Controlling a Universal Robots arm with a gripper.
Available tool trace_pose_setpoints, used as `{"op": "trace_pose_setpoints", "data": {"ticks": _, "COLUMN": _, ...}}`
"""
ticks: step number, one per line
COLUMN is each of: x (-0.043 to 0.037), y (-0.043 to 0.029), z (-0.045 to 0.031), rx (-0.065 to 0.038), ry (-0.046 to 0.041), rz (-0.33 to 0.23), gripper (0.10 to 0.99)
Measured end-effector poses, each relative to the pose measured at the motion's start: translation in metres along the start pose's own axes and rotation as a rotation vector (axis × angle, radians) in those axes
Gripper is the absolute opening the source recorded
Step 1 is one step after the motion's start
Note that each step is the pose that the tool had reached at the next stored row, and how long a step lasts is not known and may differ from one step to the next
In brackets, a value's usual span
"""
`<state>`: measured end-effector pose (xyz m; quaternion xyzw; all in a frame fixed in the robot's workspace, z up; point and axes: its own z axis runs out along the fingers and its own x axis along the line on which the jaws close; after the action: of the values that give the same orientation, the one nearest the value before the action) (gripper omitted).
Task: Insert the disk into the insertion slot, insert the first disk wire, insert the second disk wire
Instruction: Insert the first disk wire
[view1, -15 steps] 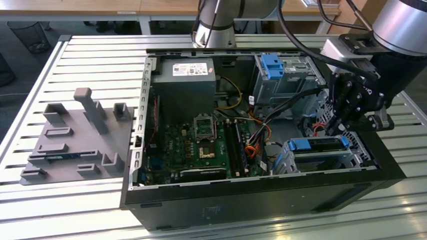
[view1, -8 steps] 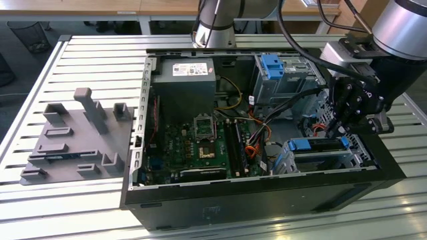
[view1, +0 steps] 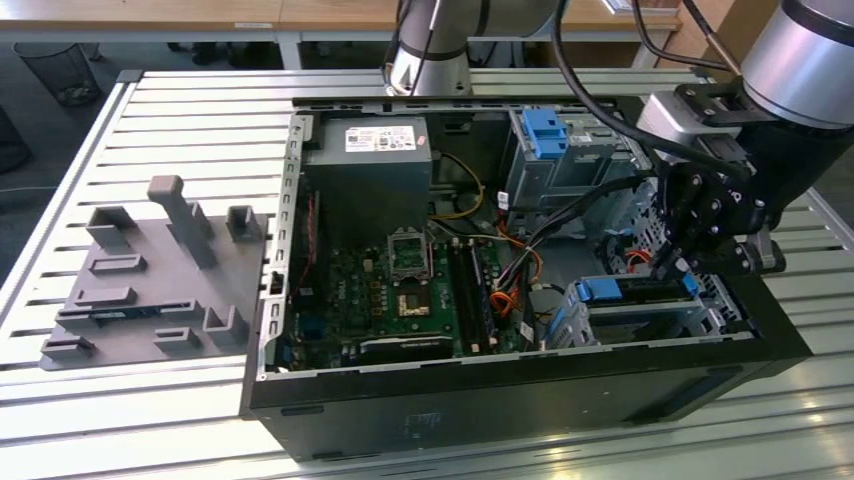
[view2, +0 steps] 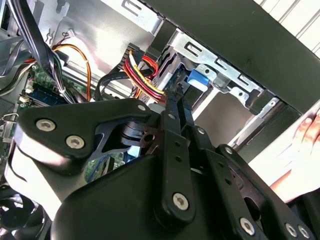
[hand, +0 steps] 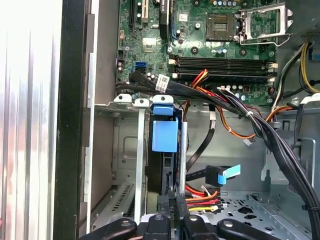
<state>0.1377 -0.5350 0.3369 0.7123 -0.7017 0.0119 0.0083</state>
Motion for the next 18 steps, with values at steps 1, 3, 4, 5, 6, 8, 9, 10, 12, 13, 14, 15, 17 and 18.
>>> {"op": "trace_pose_setpoints", "data": {"ticks": 1, "x": 0.0000, "y": 0.0000, "z": 0.0005, "rx": 0.000, "ry": -0.0002, "rz": 0.000, "gripper": 0.169}}
{"op": "trace_pose_setpoints", "data": {"ticks": 3, "x": 0.0000, "y": 0.0001, "z": 0.0012, "rx": 0.000, "ry": 0.0000, "rz": 0.000, "gripper": 0.169}}
{"op": "trace_pose_setpoints", "data": {"ticks": 4, "x": 0.0000, "y": 0.0001, "z": 0.0015, "rx": 0.000, "ry": 0.0000, "rz": 0.000, "gripper": 0.169}}
{"op": "trace_pose_setpoints", "data": {"ticks": 5, "x": 0.0000, "y": 0.0001, "z": 0.0018, "rx": 0.000, "ry": 0.0000, "rz": 0.000, "gripper": 0.169}}
{"op": "trace_pose_setpoints", "data": {"ticks": 6, "x": 0.0000, "y": 0.0001, "z": 0.0021, "rx": 0.000, "ry": 0.0000, "rz": 0.000, "gripper": 0.169}}
{"op": "trace_pose_setpoints", "data": {"ticks": 8, "x": 0.0000, "y": 0.0001, "z": 0.0025, "rx": 0.000, "ry": -0.0001, "rz": 0.001, "gripper": 0.169}}
{"op": "trace_pose_setpoints", "data": {"ticks": 9, "x": 0.0000, "y": 0.0001, "z": 0.0026, "rx": 0.000, "ry": 0.0000, "rz": 0.002, "gripper": 0.169}}
{"op": "trace_pose_setpoints", "data": {"ticks": 10, "x": 0.0000, "y": 0.0001, "z": 0.0028, "rx": 0.000, "ry": 0.0000, "rz": 0.002, "gripper": 0.169}}
{"op": "trace_pose_setpoints", "data": {"ticks": 12, "x": 0.0000, "y": 0.0001, "z": 0.0033, "rx": 0.000, "ry": -0.0002, "rz": 0.002, "gripper": 0.169}}
{"op": "trace_pose_setpoints", "data": {"ticks": 13, "x": 0.0000, "y": 0.0002, "z": 0.0035, "rx": 0.000, "ry": 0.0000, "rz": 0.002, "gripper": 0.169}}
{"op": "trace_pose_setpoints", "data": {"ticks": 14, "x": 0.0000, "y": 0.0002, "z": 0.0037, "rx": 0.000, "ry": 0.0000, "rz": 0.002, "gripper": 0.169}}
{"op": "trace_pose_setpoints", "data": {"ticks": 15, "x": 0.0000, "y": 0.0002, "z": 0.0039, "rx": 0.000, "ry": 0.0001, "rz": 0.002, "gripper": 0.169}}
{"op": "trace_pose_setpoints", "data": {"ticks": 17, "x": 0.0000, "y": 0.0003, "z": 0.0044, "rx": 0.000, "ry": 0.0002, "rz": 0.002, "gripper": 0.169}}
{"op": "trace_pose_setpoints", "data": {"ticks": 18, "x": 0.0000, "y": 0.0003, "z": 0.0044, "rx": 0.000, "ry": 0.0002, "rz": 0.002, "gripper": 0.169}}
